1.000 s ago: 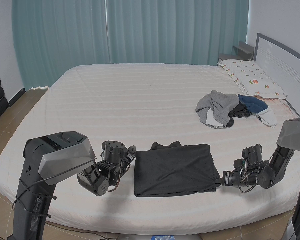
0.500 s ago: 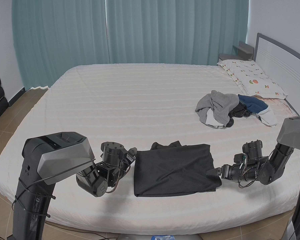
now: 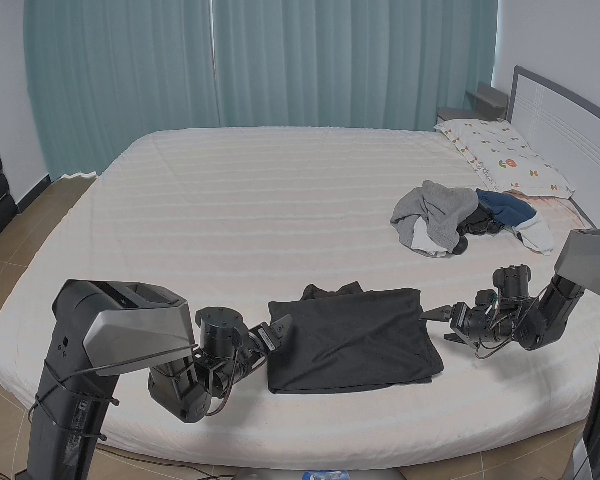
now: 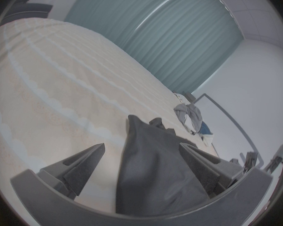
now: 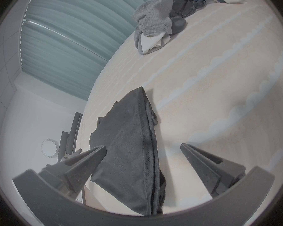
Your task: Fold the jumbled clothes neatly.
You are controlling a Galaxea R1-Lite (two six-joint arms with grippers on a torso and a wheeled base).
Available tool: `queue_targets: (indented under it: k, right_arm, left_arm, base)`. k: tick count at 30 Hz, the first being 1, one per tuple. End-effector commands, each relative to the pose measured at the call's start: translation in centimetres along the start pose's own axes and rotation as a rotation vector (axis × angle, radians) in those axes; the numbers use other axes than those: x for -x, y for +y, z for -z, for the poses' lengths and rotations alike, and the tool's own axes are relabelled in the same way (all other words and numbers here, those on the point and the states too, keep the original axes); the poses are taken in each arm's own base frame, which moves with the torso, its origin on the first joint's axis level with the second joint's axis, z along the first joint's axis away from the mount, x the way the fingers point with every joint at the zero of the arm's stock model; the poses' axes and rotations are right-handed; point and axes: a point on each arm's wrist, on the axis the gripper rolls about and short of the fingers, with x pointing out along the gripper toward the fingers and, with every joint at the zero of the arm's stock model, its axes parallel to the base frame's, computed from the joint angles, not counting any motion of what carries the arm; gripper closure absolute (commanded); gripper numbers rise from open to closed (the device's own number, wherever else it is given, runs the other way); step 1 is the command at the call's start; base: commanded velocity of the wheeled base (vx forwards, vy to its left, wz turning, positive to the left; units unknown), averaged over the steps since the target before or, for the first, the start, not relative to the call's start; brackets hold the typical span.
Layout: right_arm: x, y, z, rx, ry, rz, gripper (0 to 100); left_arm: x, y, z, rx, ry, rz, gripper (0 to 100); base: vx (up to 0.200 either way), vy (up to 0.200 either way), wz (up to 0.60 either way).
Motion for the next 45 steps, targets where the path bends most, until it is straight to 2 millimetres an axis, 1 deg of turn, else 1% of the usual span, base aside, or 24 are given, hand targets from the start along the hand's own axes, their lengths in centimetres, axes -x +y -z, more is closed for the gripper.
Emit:
queue_targets:
  k: [1, 7, 10, 14, 17, 27, 28, 42, 45]
  right_arm:
    - [-1.2, -0.9, 0.4, -0.014, 0.023, 0.008, 0]
    - [-1.6, -0.9, 0.2, -0.036, 0.024, -0.004, 0]
    - [-1.7, -0.8, 0.1, -0.036, 0.022, -0.005, 0]
    - [-1.7, -0.8, 0.0, -0.046, 0.021, -0.008, 0]
    - [-1.7, -0.7, 0.0, -0.075, 0.016, -0.011, 0]
    - [-1.6, -0.5, -0.4, -0.109, 0.019, -0.035, 0]
    - [-1.6, -0.5, -0.4, -0.109, 0.019, -0.035, 0]
    - [-1.3, -0.5, -0.7, -0.128, 0.022, -0.051, 0]
    - [-1.3, -0.5, -0.6, -0.130, 0.025, -0.052, 0]
  left_arm:
    - [-0.1, 1.2, 1.9, -0.032, 0.051, -0.032, 0]
    - [-0.3, 1.3, 2.0, -0.038, 0.041, -0.031, 0]
    - [-0.3, 0.9, 2.5, -0.045, 0.046, -0.018, 0]
    - [-0.5, 0.7, 2.6, -0.043, 0.032, 0.004, 0]
    - [-1.0, 0.5, 2.5, -0.039, 0.018, 0.014, 0]
    - [-1.0, 0.5, 2.5, -0.040, 0.019, 0.013, 0]
    - [-1.0, 0.5, 2.5, -0.039, 0.018, 0.014, 100]
    - [-0.3, 0.8, 2.5, -0.043, 0.002, -0.034, 100]
    - [0.7, 0.9, 2.8, -0.073, 0.000, -0.077, 100]
  base:
    - [0.000, 0.000, 0.00]
    - [0.000, 0.000, 0.00]
    - [0.000, 0.000, 0.00]
    - [0.000, 0.000, 0.00]
    - [0.000, 0.000, 0.00]
    - [0.000, 0.000, 0.00]
    - [0.000, 0.000, 0.00]
    - [0.000, 0.000, 0.00]
    - [0.000, 0.000, 0.00]
